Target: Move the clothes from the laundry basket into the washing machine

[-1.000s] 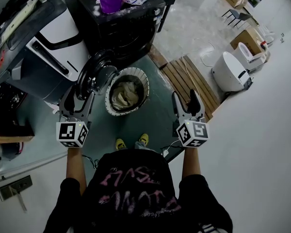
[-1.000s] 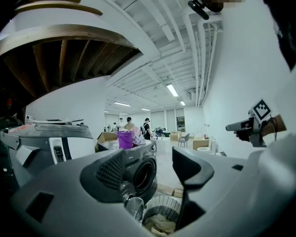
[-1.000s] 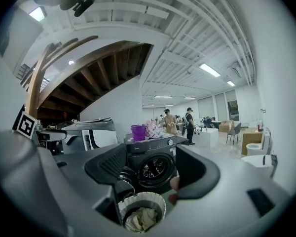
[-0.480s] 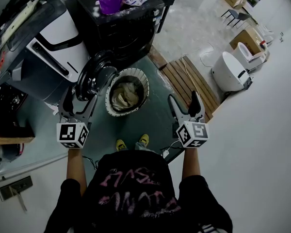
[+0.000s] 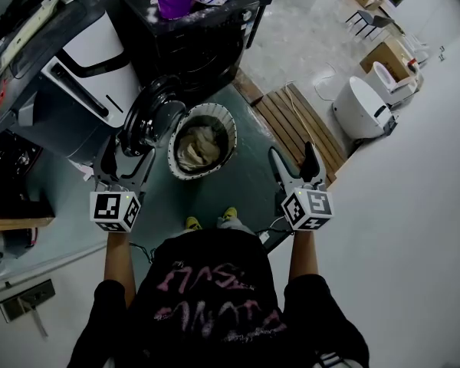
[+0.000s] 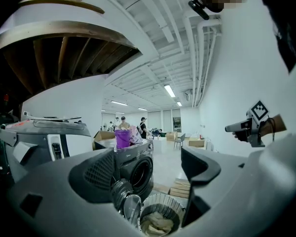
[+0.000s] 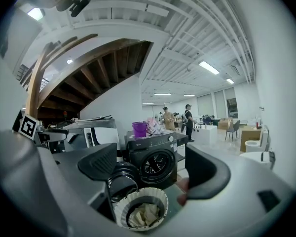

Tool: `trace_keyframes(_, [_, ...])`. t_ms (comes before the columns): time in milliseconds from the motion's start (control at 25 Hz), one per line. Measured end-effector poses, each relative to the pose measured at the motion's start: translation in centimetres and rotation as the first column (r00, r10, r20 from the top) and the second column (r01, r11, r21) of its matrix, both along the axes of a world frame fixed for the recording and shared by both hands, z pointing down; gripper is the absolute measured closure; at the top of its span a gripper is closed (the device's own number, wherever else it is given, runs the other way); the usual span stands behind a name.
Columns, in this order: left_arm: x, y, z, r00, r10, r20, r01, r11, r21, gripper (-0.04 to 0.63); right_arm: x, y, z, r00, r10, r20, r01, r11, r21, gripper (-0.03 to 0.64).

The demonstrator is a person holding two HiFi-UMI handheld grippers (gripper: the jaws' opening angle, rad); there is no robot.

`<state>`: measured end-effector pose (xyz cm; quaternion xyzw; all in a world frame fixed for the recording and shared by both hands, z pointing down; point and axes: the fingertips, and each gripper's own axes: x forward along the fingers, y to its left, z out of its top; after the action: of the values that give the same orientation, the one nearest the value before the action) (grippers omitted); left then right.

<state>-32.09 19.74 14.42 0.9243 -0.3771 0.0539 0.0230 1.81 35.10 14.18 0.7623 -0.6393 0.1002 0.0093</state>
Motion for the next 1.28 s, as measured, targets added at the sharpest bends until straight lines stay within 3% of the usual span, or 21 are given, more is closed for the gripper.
trace_keyframes(400, [0.5,-2.5,0.8,0.999,0.044,-0.005,-0.044,0.999,-0.009,0.176,-0.3,-2.5,-0.5,1.0,0.012,0.016,-0.012,1.0,0.015,0.183])
trace_keyframes(520, [1.2,-3.4,1.6,0.999,0.052,0.007,-0.052,0.999,-0.013,0.176,0.4,-3.4,-0.5,0.999,0.007,0.039,-0.009,0.999,0.034,0.184])
trace_keyframes(720, [3.2,-5.5,2.7,0.998,0.057,0.011,-0.056,0.998,-0.021,0.176,2.7,-5.6,0.2,1.0,0.004,0.003,-0.004,1.0,0.03,0.184])
trace_keyframes(880, [5.8,-7.7,3.5,0.999,0.042,0.027,-0.041,0.999,-0.027,0.176,5.7,-8.3,0.5,1.0,0.003,-0.019,-0.002,0.999,0.053,0.189])
trace_keyframes(1280, [14.7,-13.9,4.8,0.992,-0.066,0.111,0.075,0.994,-0.082,0.176,17.9,-18.2,3.0,0.993,-0.093,0.076,0.092,0.996,0.018,0.189])
